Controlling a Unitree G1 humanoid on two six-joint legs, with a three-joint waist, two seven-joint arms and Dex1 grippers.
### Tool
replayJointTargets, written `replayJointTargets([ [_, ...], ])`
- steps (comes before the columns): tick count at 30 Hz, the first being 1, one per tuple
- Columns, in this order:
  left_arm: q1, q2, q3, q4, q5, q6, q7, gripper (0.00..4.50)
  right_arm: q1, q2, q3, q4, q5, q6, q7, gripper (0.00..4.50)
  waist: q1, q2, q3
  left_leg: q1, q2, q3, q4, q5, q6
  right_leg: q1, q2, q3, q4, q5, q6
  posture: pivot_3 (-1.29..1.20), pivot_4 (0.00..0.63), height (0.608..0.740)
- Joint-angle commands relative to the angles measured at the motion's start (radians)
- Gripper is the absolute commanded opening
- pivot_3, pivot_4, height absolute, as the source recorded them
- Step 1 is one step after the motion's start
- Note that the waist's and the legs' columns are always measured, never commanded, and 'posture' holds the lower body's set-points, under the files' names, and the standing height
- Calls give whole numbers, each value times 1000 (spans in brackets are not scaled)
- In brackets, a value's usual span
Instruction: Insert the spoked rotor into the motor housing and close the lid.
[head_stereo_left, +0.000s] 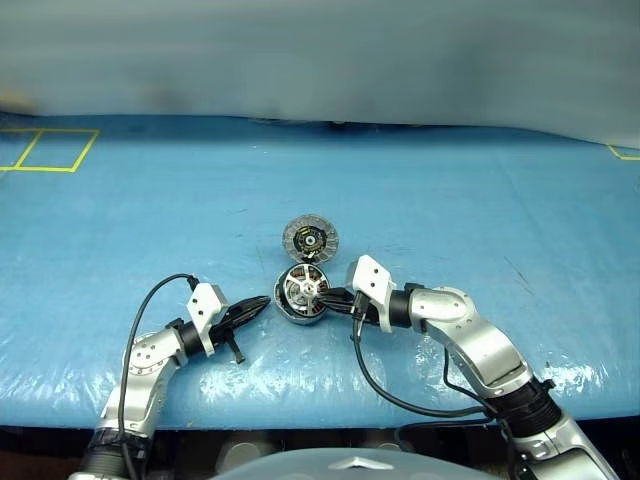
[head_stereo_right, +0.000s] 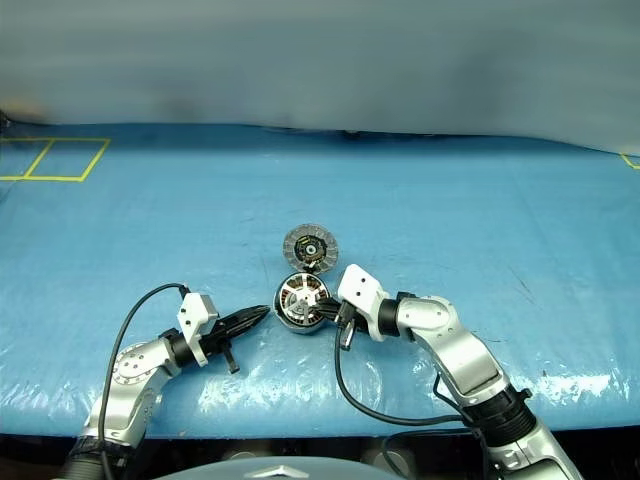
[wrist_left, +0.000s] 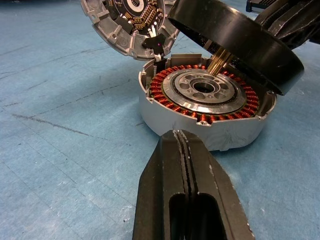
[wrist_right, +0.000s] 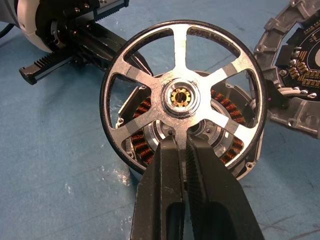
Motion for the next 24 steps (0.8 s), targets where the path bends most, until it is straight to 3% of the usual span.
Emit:
replayJointTargets([
  [1, -6, 4, 9, 0, -6, -24, -7, 0, -16, 1, 0, -8, -12, -8, -2, 20, 0, 0, 0, 0, 0, 0, 0, 0, 0, 0, 0, 0, 0, 0, 0, 0, 150, 740],
  [4, 0, 6, 14, 3, -5, -28, -7, 0, -17, -6, 5, -2, -24, -8, 0, 725, 0, 0, 0, 0, 0, 0, 0, 0, 0, 0, 0, 0, 0, 0, 0, 0, 150, 740],
  [8, 6, 7, 17, 7, -4, -30, -3, 0, -14, -6, 8, -11, -30, -18, 8, 2019, 0, 0, 0, 0, 0, 0, 0, 0, 0, 0, 0, 0, 0, 0, 0, 0, 150, 740],
  [15, 13, 7, 25, 8, -8, -30, 3, 0, -15, 32, -13, -17, 7, -19, 4, 2019, 0, 0, 0, 0, 0, 0, 0, 0, 0, 0, 0, 0, 0, 0, 0, 0, 150, 740],
  [18, 17, 5, 33, 5, -12, -33, 10, 0, -17, 45, -14, 3, -5, -25, -10, 1439, 0, 0, 0, 0, 0, 0, 0, 0, 0, 0, 0, 0, 0, 0, 0, 0, 150, 740],
  [22, 26, 5, 40, -3, -17, -29, 15, 0, -20, 58, -18, 8, -14, -35, -34, 192, 0, 0, 0, 0, 0, 0, 0, 0, 0, 0, 0, 0, 0, 0, 0, 0, 150, 740],
  [24, 32, 4, 44, -10, -18, -27, 18, 0, -21, 62, -39, 5, -13, -32, -51, 192, 0, 0, 0, 0, 0, 0, 0, 0, 0, 0, 0, 0, 0, 0, 0, 0, 150, 740],
])
